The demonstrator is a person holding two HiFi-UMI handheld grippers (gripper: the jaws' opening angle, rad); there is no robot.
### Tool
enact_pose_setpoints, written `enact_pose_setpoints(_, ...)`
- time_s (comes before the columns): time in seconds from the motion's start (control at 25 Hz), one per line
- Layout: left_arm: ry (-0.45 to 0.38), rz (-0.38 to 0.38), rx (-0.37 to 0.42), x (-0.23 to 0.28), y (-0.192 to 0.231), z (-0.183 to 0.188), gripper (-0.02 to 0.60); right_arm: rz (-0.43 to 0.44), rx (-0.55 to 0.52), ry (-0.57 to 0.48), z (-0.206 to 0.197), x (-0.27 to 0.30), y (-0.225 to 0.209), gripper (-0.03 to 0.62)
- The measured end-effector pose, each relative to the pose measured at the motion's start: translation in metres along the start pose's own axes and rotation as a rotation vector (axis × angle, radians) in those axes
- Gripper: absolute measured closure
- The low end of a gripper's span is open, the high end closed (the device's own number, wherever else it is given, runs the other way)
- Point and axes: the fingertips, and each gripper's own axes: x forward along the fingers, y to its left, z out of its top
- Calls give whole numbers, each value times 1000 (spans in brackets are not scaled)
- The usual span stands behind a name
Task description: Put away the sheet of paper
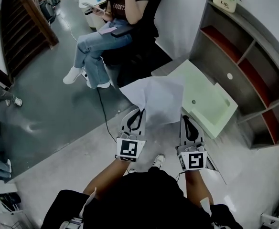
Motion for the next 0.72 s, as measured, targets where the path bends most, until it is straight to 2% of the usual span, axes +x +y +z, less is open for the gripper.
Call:
enact_pose_setpoints(0.32,24,15,46,36,-4,3,568,9,30,-38,-4,23,-36,572)
enact_pose_setpoints(0.56,49,18,-5,63,-9,-7,568,-20,16,-31,-8,35,-62,572)
enact_pose_setpoints(0.72,33,-6,0,93,-3,-13,568,-41,-22,-19,-12,54,-76,572)
